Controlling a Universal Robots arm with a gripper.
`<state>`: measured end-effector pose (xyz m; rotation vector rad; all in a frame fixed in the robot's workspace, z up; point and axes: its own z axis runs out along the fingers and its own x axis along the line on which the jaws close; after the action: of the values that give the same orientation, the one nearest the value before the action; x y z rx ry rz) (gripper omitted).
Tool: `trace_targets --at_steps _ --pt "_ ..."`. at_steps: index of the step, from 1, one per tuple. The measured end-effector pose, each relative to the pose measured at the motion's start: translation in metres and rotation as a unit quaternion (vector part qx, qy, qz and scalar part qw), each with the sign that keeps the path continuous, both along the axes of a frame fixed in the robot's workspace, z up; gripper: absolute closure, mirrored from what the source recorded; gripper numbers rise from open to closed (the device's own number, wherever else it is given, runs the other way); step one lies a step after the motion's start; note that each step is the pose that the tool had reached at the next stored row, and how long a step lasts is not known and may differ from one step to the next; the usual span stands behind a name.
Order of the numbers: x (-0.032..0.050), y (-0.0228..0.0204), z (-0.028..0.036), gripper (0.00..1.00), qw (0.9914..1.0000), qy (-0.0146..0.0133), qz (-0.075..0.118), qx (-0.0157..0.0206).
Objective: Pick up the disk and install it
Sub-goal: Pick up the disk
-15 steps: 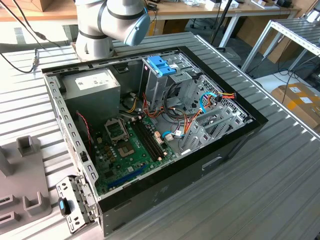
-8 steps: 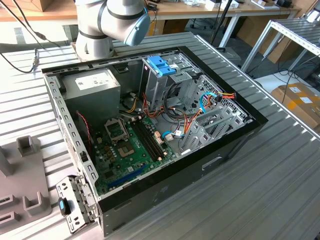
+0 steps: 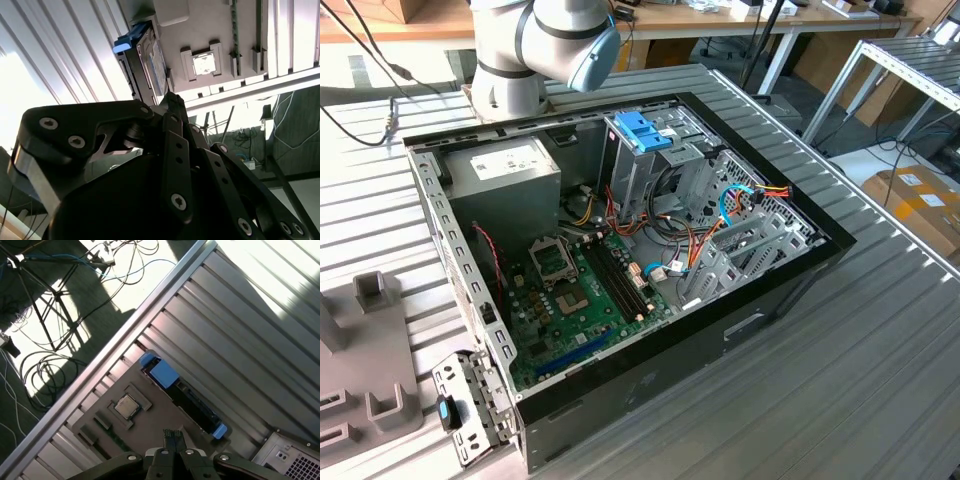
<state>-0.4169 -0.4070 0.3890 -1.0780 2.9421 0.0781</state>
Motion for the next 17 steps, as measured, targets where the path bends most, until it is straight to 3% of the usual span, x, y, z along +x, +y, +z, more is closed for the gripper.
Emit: trace_targets --at_steps 9,17 --pt "0.0000 0.0000 0.0000 0.89 0.99978 0.0000 0.021 0.0000" --pt "0.0000 0.0000 0.0000 0.89 0.99872 0.0000 0.051 0.0000"
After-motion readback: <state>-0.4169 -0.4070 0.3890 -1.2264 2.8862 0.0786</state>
